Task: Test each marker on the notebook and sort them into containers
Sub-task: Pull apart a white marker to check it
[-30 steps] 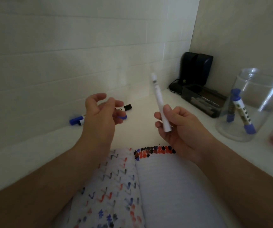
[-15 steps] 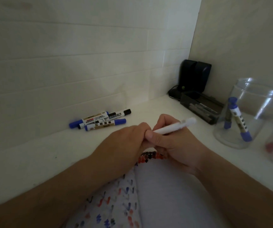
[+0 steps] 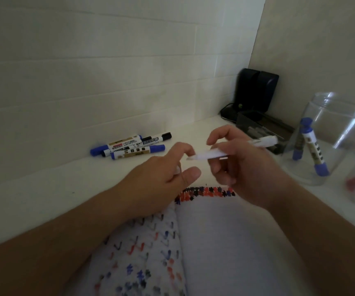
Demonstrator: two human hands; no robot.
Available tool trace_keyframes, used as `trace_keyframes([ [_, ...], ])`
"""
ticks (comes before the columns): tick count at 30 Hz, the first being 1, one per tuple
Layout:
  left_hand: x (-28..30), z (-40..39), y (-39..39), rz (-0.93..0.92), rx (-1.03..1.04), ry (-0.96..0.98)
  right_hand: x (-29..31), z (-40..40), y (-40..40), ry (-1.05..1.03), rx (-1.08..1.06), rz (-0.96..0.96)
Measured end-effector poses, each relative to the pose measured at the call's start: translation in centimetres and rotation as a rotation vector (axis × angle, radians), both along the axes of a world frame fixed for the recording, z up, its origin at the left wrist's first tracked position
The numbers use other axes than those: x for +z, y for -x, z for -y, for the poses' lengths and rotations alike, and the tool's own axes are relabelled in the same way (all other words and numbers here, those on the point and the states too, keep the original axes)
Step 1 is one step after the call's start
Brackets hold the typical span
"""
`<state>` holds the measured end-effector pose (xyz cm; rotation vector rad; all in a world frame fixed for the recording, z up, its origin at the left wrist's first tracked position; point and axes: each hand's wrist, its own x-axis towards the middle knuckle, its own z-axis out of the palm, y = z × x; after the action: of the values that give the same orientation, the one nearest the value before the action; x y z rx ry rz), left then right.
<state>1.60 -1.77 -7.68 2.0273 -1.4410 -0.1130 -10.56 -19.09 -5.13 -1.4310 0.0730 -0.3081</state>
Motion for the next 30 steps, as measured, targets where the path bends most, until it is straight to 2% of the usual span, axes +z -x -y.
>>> trace_keyframes([
  [2,-0.2,-0.4,-0.6,-0.117,0.004,-0.065,0.6,1.2,0.7,0.000,0.058,-0.032],
  [4,-0.4,-0.7,-1.1,-0.130,-0.013,-0.124,0.6,1.6,1.1,0.098,0.085,-0.068],
  [8,-0.2,-0.8,-0.7,0.022,-0.061,-0.292,-0.7,0.5,0.5,0.372,0.016,-0.167],
  [11,-0.4,-0.5,-0.3,0.108,-0.039,-0.377,-1.6,0.0,0.1,0.490,-0.056,-0.231],
  [17,-0.4,-0.3,-0.5,0.086,-0.039,-0.386,-2.3,-0.7,-0.2,0.534,-0.188,-0.287],
  [22,-0.3,-0.3,-0.5,0.077,-0.034,-0.397,-2.3,-0.7,-0.4,0.496,-0.181,-0.302],
  [30,-0.2,-0.3,-0.5,0.064,-0.030,-0.400,-2.1,-0.8,-0.4,0.547,-0.192,-0.315],
])
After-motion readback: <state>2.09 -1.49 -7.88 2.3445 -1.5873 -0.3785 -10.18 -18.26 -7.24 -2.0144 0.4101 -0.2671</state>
